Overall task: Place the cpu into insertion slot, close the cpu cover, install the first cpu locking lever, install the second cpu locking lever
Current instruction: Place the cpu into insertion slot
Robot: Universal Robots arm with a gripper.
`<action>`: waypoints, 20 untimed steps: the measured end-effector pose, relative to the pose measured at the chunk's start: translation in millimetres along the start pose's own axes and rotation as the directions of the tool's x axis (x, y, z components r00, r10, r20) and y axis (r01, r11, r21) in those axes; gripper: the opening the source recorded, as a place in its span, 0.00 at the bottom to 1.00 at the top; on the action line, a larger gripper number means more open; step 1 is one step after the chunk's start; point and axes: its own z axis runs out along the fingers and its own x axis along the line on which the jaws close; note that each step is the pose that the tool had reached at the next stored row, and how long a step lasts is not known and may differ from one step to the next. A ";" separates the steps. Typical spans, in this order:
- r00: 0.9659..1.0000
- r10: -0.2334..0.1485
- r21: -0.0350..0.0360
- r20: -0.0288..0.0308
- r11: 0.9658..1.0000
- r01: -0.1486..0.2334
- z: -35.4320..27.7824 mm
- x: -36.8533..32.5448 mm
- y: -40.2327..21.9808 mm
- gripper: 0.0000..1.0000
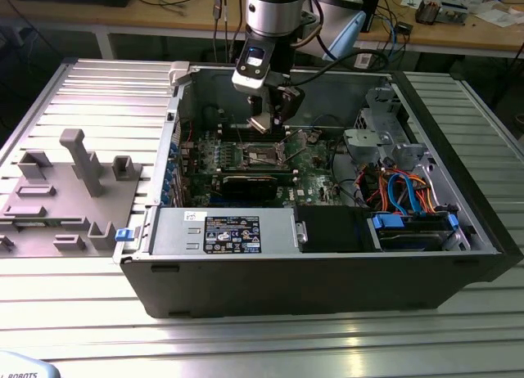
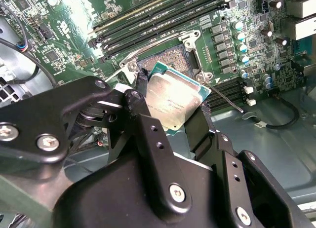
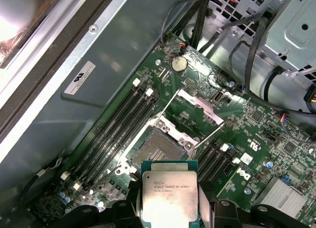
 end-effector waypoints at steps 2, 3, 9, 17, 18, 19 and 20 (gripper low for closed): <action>1.000 0.002 0.000 0.000 1.000 -0.002 0.0 0.0 0.0 0.55; 1.000 0.005 0.000 0.000 1.000 -0.005 0.0 0.0 0.0 0.55; 1.000 0.023 0.000 0.001 1.000 -0.023 0.0 0.0 0.0 0.55; 0.999 0.044 0.000 0.002 0.999 -0.044 0.0 0.0 0.0 0.55; 0.999 0.047 0.000 0.002 0.999 -0.047 0.0 0.0 0.0 0.55; 0.999 0.051 -0.001 0.002 0.999 -0.051 0.0 0.0 0.0 0.55; 0.999 0.053 -0.001 0.002 0.999 -0.053 0.0 0.0 0.0 0.55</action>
